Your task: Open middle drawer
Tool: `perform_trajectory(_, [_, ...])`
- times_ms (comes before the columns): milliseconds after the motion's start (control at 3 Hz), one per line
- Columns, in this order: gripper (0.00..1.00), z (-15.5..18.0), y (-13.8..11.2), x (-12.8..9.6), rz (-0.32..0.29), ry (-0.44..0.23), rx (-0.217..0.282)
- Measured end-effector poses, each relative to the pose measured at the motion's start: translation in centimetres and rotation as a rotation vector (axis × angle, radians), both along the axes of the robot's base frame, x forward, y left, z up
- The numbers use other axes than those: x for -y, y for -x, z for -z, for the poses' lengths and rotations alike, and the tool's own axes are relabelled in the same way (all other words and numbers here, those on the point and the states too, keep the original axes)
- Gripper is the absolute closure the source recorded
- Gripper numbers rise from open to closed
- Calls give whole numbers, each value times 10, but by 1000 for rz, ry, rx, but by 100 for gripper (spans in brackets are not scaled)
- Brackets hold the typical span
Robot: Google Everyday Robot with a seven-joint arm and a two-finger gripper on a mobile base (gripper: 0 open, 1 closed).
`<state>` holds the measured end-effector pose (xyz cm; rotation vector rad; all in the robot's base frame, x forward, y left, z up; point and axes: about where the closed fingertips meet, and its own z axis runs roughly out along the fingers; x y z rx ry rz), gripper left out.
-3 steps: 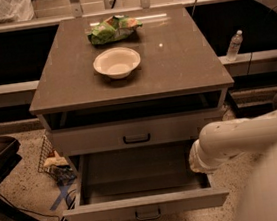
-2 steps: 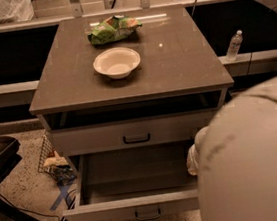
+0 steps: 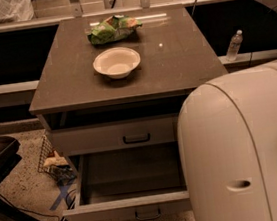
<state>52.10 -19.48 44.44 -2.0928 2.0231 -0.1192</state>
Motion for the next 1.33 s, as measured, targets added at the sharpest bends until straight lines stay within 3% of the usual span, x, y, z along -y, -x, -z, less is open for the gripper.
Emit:
perform_trajectory(333, [100,28,4,12,17,-11,-42])
perform_trajectory(1000, [100,38,67,11,13,-64,-150])
perform_trajectory(1333, [100,38,67,11,13,-64,-150])
